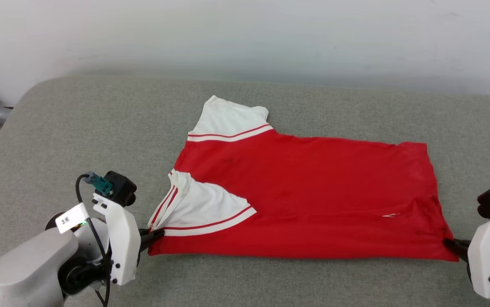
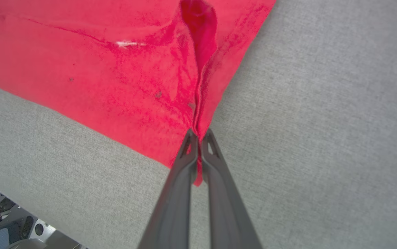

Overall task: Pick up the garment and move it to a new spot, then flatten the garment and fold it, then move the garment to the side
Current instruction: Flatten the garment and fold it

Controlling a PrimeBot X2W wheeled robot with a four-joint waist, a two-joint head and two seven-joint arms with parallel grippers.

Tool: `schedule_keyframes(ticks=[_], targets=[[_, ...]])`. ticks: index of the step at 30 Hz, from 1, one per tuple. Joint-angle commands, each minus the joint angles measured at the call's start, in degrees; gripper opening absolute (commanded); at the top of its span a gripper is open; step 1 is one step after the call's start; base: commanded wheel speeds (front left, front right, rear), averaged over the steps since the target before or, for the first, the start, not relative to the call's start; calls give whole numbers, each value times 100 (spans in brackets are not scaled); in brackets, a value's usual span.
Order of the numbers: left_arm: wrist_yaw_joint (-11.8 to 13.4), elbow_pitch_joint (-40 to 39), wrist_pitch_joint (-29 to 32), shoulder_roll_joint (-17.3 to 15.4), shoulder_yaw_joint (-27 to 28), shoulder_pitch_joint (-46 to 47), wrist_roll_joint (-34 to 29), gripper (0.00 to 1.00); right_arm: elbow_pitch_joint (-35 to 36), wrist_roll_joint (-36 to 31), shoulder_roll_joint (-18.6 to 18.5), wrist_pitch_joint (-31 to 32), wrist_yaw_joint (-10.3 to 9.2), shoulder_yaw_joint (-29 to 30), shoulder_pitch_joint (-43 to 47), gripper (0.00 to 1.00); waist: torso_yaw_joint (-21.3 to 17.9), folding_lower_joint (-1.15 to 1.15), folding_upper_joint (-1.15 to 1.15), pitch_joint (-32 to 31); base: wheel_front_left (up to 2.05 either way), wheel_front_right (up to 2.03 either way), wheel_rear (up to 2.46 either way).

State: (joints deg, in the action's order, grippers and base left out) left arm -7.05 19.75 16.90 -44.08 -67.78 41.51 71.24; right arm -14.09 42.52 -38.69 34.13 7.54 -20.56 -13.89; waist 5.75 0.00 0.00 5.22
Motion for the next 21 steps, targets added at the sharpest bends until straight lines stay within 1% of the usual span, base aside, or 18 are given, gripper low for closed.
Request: schedule_keyframes(ticks=[1, 6, 11, 16, 21], targets=[[47, -102, 14, -117, 21, -132, 55, 0, 138, 54, -102, -23, -11, 106, 165, 0, -33, 0, 0, -151, 0, 0, 0], [195, -574, 91, -368, -83, -420, 114, 0, 537, 149, -239, 81, -11, 332, 704, 0, -58, 0, 0, -294, 0, 0, 0], [411, -938, 75, -517, -176, -794, 185, 0, 805, 189, -175, 200, -11, 635, 1348, 0, -68, 0, 0, -309, 0, 0, 0], [528, -973, 55, -516, -242, -1018, 184, 0, 790, 147, -33, 299, -11, 813, 1726, 0, -55, 0, 0, -247, 0, 0, 0], [604, -699, 21, -340, -297, -1141, 134, 0, 436, -54, 187, 263, -11, 986, 1973, 0, -14, 0, 0, -167, 0, 0, 0]])
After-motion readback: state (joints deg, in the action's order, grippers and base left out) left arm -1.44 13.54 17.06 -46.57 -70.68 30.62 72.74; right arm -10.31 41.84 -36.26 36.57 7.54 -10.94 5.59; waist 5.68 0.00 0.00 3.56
